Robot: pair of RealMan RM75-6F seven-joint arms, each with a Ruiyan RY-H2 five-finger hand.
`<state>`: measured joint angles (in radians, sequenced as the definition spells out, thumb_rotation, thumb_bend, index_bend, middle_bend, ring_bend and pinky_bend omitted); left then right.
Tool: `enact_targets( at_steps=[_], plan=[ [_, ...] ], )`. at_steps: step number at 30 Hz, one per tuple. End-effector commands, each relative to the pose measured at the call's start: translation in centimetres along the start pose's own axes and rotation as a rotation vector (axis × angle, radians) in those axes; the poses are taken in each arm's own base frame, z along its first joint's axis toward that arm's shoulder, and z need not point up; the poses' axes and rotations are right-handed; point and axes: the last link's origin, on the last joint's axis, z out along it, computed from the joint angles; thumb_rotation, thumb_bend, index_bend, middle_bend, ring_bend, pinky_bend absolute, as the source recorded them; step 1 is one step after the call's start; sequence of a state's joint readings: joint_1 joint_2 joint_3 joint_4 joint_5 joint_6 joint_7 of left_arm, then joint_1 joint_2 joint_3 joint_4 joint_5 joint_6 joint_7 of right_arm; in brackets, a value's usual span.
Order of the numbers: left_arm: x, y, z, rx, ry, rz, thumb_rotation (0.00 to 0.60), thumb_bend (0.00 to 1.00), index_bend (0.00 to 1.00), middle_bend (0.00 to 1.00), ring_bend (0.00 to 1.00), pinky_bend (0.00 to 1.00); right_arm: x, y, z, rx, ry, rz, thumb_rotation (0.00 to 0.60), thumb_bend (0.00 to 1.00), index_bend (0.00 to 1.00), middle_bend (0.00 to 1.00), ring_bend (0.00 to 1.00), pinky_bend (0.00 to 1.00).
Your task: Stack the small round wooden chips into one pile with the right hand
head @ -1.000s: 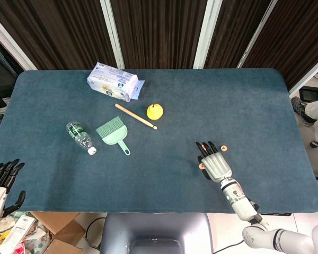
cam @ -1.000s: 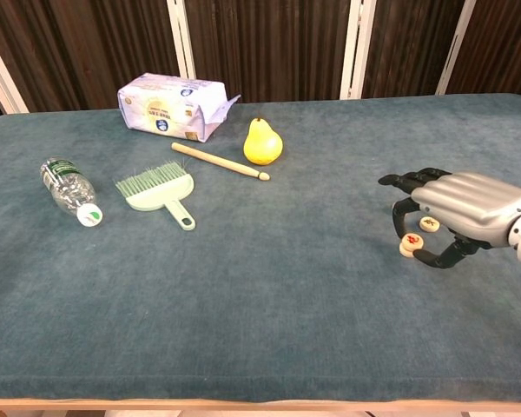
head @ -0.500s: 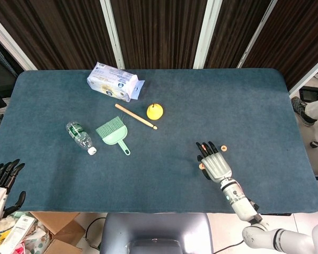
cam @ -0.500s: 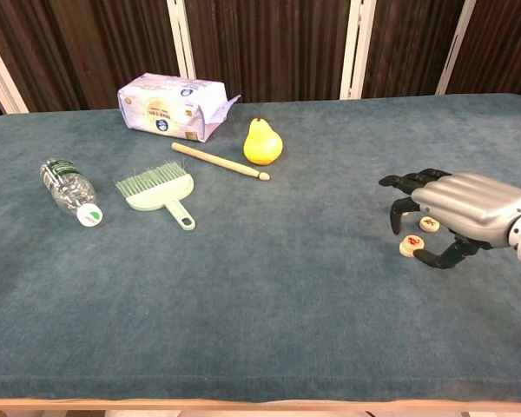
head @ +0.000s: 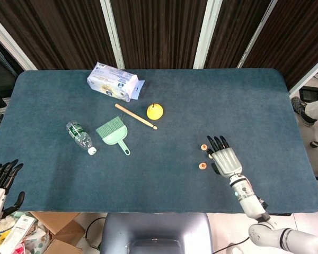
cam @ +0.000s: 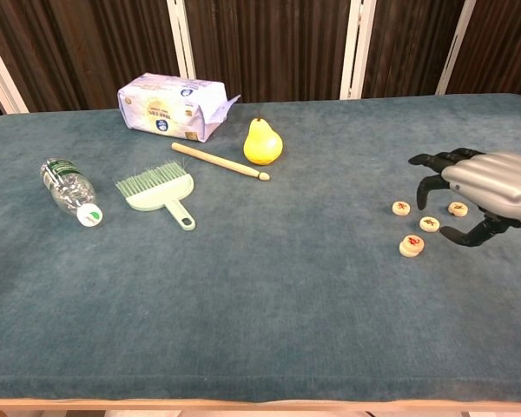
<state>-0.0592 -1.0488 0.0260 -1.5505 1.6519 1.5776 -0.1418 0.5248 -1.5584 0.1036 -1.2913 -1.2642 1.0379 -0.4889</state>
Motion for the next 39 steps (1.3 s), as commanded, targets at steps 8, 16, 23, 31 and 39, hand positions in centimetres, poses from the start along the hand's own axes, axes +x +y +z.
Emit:
enact_targets(
  at_steps=[8, 16, 23, 31, 39],
  plan=[
    [-0.1, -0.1, 0.1, 0.004, -0.001, 0.003, 0.600, 0.50, 0.00, 0.00, 0.00, 0.00, -0.6, 0.7, 1.8, -0.031, -0.036, 0.001, 0.600, 0.52, 0.48, 0.04, 0.00, 0.00],
    [-0.1, -0.1, 0.1, 0.007, -0.004, 0.005, 0.600, 0.50, 0.00, 0.00, 0.00, 0.00, -1.0, 0.4, 2.3, -0.030, -0.057, -0.004, 0.600, 0.52, 0.49, 0.04, 0.00, 0.00],
    [-0.1, -0.2, 0.1, 0.008, -0.004, 0.005, 0.600, 0.50, 0.00, 0.00, 0.00, 0.00, -1.2, 0.0, 2.5, -0.029, -0.059, -0.012, 0.600, 0.52, 0.53, 0.04, 0.00, 0.00],
    [0.0, -0.2, 0.1, 0.005, -0.005, -0.001, 0.600, 0.50, 0.00, 0.00, 0.00, 0.00, -1.5, -0.2, 2.6, -0.026, -0.075, -0.020, 0.600, 0.52, 0.56, 0.04, 0.00, 0.00],
    [0.1, -0.3, 0.0, 0.009, -0.005, -0.004, 0.600, 0.50, 0.00, 0.00, 0.00, 0.00, -0.9, -1.0, 2.0, 0.009, -0.035, 0.010, 0.600, 0.52, 0.67, 0.07, 0.00, 0.00]
  ],
)
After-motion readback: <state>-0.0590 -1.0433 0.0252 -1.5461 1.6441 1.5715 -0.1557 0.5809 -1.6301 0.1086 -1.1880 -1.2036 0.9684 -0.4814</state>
